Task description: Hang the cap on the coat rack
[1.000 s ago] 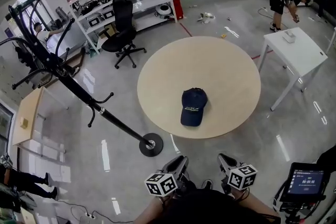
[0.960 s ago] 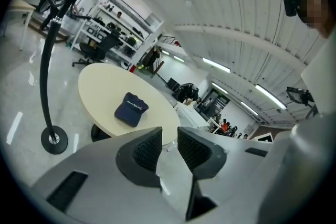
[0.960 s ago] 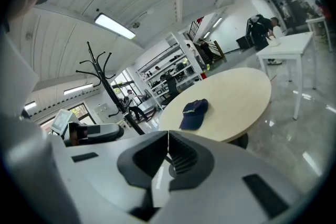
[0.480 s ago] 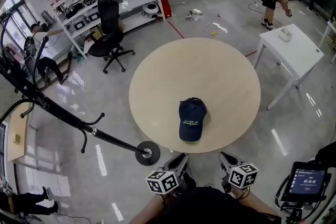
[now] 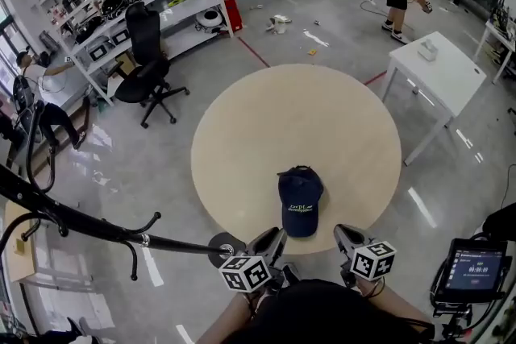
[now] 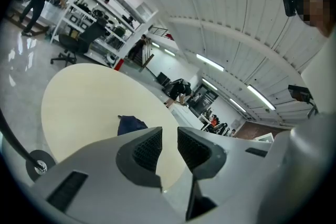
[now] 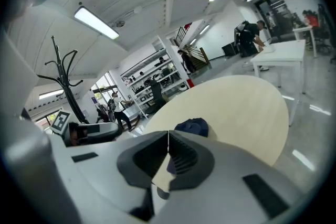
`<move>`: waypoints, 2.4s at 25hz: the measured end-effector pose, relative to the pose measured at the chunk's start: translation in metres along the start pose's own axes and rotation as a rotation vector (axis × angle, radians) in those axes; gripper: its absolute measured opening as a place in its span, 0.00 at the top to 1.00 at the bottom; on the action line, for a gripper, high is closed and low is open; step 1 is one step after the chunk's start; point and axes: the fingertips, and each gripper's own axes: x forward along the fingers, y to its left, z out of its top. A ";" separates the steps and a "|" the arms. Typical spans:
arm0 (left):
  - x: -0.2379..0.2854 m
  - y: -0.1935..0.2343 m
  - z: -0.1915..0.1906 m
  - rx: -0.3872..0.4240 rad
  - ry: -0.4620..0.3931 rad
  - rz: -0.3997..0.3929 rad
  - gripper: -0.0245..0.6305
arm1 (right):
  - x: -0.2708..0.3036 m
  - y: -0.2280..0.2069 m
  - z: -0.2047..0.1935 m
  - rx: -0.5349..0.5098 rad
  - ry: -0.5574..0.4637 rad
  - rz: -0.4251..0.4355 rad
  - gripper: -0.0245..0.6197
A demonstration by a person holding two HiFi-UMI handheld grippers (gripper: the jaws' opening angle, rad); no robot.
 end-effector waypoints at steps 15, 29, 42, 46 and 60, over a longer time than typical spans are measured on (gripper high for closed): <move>0.036 0.055 0.038 0.040 0.042 0.021 0.81 | 0.053 -0.020 0.020 -0.001 0.024 -0.110 0.95; 0.079 0.088 0.019 0.072 0.163 0.139 0.81 | 0.098 -0.053 -0.005 0.113 0.137 -0.103 0.83; 0.144 0.139 -0.019 0.031 0.317 0.196 0.68 | 0.166 -0.094 -0.032 0.238 0.230 -0.125 0.70; 0.164 0.159 -0.034 0.014 0.356 0.220 0.68 | 0.180 -0.105 -0.039 0.274 0.244 -0.128 0.70; 0.189 0.179 -0.058 0.017 0.494 0.249 0.68 | 0.192 -0.116 -0.043 0.280 0.274 -0.134 0.78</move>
